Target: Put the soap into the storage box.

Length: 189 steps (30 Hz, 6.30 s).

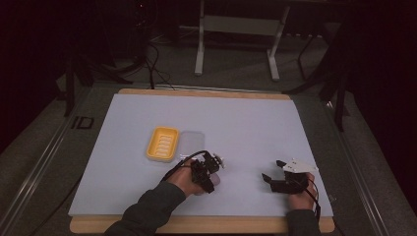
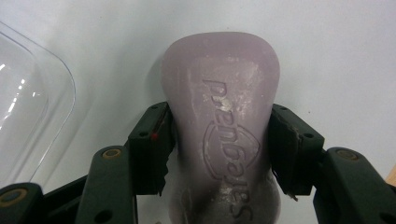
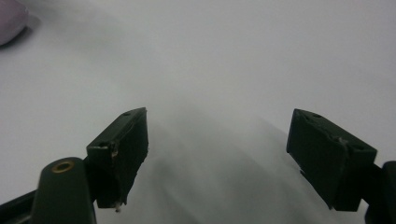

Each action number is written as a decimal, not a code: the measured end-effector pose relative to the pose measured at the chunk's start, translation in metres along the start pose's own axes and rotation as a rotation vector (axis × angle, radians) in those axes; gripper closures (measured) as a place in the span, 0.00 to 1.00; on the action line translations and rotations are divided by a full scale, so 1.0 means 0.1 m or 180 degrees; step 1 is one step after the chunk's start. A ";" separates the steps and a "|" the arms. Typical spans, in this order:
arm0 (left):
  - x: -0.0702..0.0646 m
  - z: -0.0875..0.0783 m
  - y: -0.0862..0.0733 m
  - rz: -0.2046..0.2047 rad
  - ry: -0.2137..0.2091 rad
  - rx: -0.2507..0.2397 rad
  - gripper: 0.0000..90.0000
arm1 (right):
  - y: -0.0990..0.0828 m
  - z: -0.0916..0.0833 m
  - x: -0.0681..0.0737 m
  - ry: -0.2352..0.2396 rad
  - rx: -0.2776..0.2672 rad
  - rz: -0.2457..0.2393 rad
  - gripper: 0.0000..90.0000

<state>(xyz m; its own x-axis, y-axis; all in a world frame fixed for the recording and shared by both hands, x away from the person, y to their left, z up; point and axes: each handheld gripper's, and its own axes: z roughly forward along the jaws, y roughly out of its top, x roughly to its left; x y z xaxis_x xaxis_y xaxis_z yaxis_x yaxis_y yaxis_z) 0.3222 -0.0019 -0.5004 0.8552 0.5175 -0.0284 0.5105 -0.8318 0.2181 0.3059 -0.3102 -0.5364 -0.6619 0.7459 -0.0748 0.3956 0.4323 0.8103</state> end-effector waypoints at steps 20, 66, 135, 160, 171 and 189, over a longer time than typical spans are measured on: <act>0.01 0.00 0.09 0.0215 0.0005 0.0247 0.55 | 0.00 0.01 0.01 -0.0002 0.0018 -0.0015 0.23; 0.16 -0.28 0.00 0.0196 0.0048 0.0061 0.55 | 0.00 0.01 0.01 0.0002 0.0026 -0.0029 0.22; 0.57 -0.64 -0.19 -0.0075 0.0226 -0.0065 0.55 | 0.01 0.02 0.02 -0.0013 0.0048 -0.0065 0.22; 0.73 -0.72 -0.29 -0.0219 0.0273 -0.0066 0.55 | 0.01 0.02 0.03 -0.0014 0.0053 -0.0063 0.22; 0.83 -0.78 -0.34 -0.0293 0.0290 -0.0106 0.55 | 0.01 0.02 0.02 -0.0012 0.0051 -0.0063 0.22; 1.01 -0.81 -0.45 -0.0503 0.0346 -0.0145 0.55 | 0.01 0.02 0.03 -0.0013 0.0055 -0.0066 0.22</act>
<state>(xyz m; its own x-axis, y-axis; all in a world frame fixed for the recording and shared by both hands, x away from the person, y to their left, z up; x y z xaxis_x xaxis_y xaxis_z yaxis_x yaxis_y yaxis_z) 0.3780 0.1039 -0.4335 0.7489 0.6615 0.0393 0.6309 -0.7299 0.2631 0.3059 -0.3070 -0.5371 -0.6674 0.7388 -0.0938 0.3928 0.4563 0.7984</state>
